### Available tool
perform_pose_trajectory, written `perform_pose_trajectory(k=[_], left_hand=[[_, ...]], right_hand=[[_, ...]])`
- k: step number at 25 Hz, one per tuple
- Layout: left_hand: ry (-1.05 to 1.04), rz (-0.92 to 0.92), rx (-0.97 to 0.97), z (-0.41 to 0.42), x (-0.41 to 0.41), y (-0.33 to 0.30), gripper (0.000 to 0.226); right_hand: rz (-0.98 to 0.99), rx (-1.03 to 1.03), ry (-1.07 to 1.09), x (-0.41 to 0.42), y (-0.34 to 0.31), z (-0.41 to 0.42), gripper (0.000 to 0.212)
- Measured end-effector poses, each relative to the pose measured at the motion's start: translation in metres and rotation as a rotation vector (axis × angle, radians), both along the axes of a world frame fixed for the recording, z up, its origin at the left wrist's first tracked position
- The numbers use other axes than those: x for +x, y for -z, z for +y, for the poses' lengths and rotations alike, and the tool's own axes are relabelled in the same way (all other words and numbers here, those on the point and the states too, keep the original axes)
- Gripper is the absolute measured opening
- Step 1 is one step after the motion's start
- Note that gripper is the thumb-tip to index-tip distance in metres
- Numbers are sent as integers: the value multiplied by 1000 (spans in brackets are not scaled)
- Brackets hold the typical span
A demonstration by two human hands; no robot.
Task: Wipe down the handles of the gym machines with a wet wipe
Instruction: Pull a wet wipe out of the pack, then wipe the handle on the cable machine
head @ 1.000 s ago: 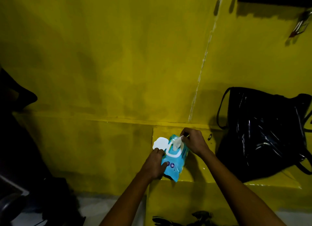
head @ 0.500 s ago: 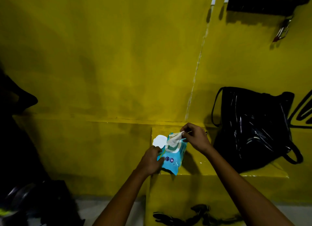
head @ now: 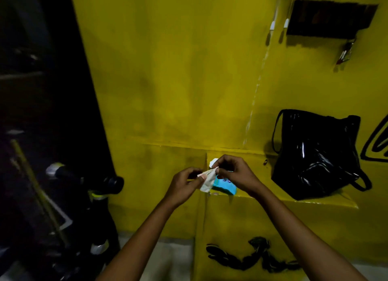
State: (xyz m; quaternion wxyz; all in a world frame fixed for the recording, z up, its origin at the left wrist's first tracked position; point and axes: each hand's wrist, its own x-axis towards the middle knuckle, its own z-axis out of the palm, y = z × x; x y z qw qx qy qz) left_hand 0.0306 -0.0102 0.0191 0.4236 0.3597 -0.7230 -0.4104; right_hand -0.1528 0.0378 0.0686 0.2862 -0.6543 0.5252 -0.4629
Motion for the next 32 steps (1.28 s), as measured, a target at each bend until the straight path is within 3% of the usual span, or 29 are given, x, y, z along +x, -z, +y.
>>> perform_pose_trajectory(k=[7, 9, 10, 13, 17, 21, 23, 28, 30, 32], left_hand=[[-191, 76, -118, 79, 81, -17, 6], [-244, 67, -166, 98, 101, -23, 5], [-259, 47, -176, 106, 111, -25, 6], [-318, 48, -173, 125, 145, -27, 10], [-324, 128, -118, 135, 185, -32, 19], [-279, 191, -105, 133, 220, -42, 15], [-249, 212, -88, 128, 236, -43, 20], [-201, 194, -39, 111, 264, -41, 31], [-180, 176, -23, 100, 272, -35, 21], [-176, 62, -79, 89, 279, -30, 7]], right_hand=[[-306, 110, -167, 91, -15, 62, 21], [-388, 181, -190, 117, -13, 76, 13], [-385, 205, -201, 130, -11, 83, 5], [-361, 188, -218, 161, -6, 94, 20], [-324, 159, -223, 191, -6, 96, 26], [-415, 172, -276, 219, -9, 92, 12], [-457, 201, -302, 232, -9, 88, 17], [-501, 236, -196, 258, -4, 70, 14], [-423, 142, -140, 269, 2, 63, 7], [-383, 71, -30, 278, 10, 54, 29]])
